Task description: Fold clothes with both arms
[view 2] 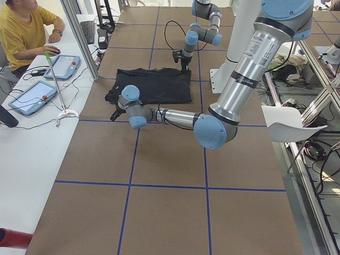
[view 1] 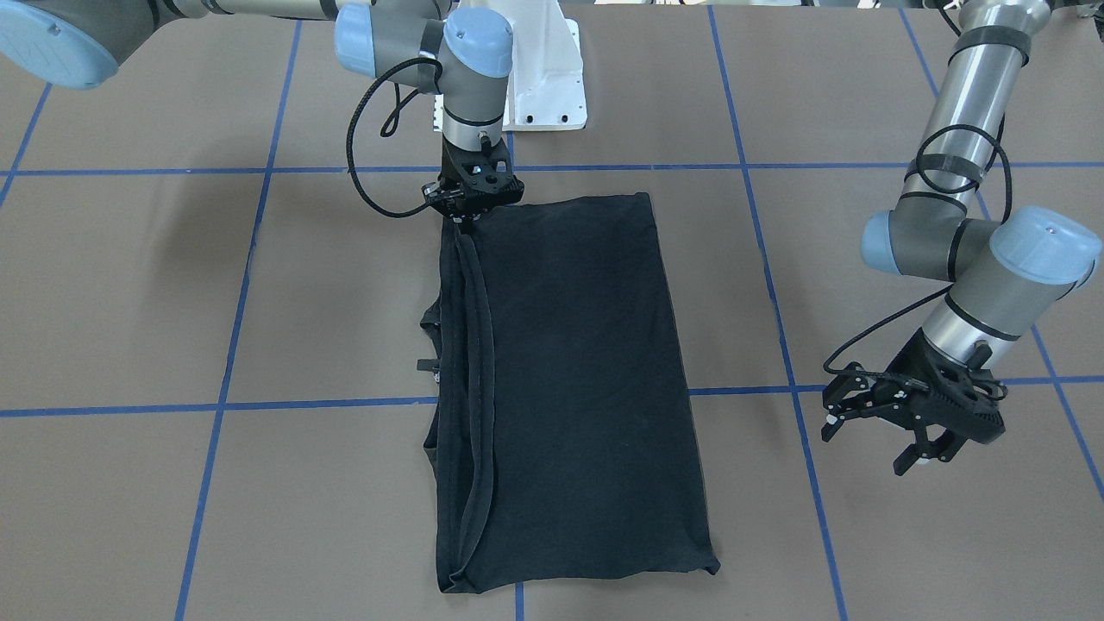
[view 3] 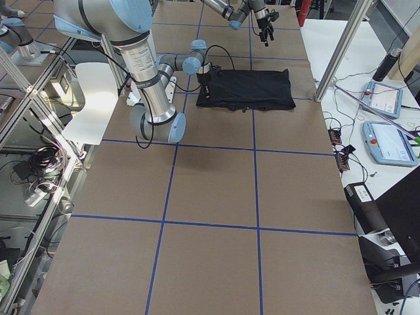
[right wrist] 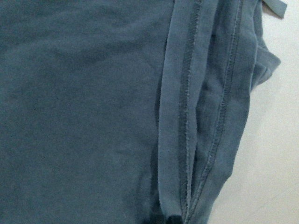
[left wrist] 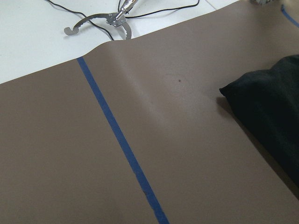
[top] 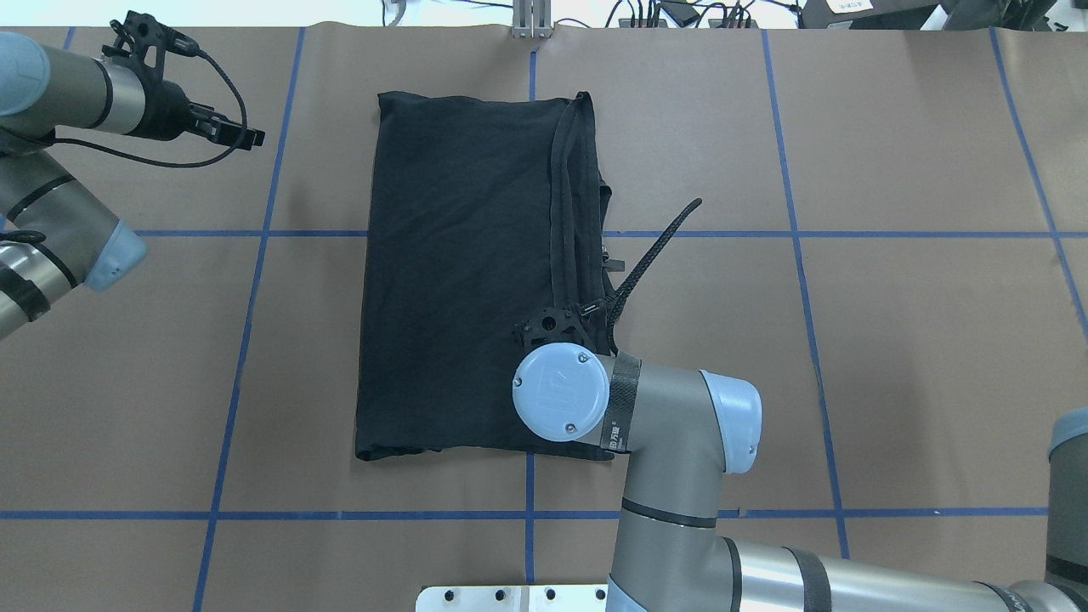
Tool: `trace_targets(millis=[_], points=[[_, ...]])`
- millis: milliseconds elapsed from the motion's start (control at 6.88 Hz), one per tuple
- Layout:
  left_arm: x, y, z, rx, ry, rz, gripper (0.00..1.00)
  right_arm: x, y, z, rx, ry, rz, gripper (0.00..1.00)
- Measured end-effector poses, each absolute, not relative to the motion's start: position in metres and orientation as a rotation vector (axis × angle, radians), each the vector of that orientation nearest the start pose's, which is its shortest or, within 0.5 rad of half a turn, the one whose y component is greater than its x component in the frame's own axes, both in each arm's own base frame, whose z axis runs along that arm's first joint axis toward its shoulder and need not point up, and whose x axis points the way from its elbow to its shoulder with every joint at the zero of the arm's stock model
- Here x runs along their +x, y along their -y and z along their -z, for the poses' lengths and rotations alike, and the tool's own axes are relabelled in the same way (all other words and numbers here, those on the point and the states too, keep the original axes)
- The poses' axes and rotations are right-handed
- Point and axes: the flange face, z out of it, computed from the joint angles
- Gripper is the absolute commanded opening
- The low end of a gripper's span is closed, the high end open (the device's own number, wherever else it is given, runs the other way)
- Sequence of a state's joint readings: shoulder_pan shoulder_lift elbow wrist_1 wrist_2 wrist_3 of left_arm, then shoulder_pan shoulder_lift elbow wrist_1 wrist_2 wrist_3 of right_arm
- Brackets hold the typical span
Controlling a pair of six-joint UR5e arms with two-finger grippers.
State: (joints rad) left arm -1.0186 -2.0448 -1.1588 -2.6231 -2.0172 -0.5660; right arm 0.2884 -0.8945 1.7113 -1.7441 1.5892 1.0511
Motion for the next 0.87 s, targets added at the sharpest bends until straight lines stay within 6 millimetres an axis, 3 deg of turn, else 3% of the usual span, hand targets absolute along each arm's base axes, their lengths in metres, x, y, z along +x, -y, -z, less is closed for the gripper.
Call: trace_targets(millis=[581, 872], points=[[0.296, 0.652, -0.467, 0.716, -0.918, -0.236, 1.00, -0.600, 0.318, -0.238, 0.236, 0.593, 0.226, 0.00], [0.296, 0.652, -0.467, 0.716, -0.918, -0.236, 1.00, -0.572, 0.308, -0.264, 0.230, 0.583, 0.223, 0.00]])
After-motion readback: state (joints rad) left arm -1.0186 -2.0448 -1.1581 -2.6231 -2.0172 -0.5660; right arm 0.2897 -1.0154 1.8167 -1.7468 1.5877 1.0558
